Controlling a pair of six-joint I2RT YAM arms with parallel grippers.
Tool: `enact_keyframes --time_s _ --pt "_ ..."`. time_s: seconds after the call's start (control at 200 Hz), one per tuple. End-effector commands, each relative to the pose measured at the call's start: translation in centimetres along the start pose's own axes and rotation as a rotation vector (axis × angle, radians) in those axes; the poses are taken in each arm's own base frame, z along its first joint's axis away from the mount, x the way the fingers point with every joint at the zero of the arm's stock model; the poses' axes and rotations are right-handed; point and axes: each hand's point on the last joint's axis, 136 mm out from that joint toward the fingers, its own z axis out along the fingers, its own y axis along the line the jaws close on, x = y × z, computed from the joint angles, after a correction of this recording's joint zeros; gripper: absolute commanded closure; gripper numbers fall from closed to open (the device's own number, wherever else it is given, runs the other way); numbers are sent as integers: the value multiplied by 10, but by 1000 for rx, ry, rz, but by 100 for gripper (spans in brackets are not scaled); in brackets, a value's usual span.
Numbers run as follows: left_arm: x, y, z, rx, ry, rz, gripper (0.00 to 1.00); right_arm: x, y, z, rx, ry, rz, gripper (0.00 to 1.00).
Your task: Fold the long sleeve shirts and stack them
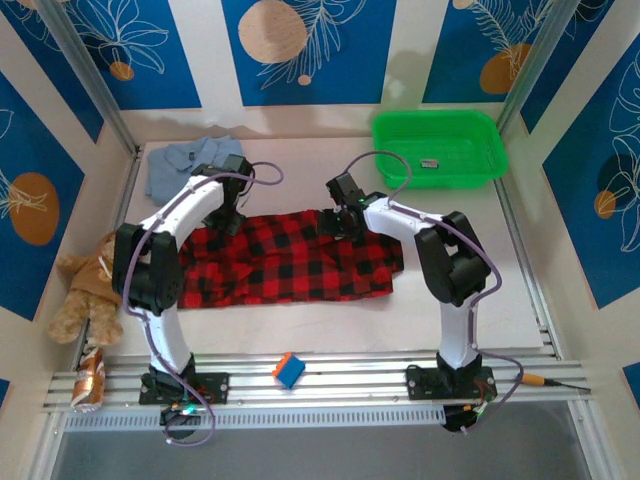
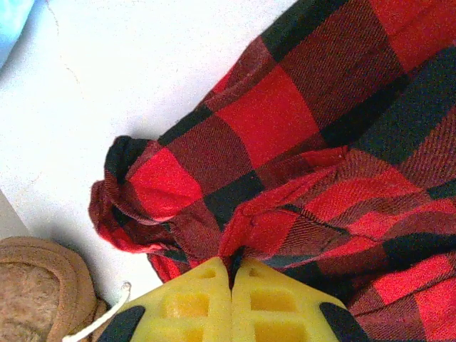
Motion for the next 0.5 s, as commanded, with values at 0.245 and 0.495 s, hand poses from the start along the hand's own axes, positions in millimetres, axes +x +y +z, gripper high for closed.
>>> enact_keyframes --time_s 0.245,0.495 --pt "26 37 3 -54 153 -19 100 -13 -13 14 47 -48 46 49" --pt "38 54 18 -48 211 -69 100 -13 -12 17 10 -40 81 50"
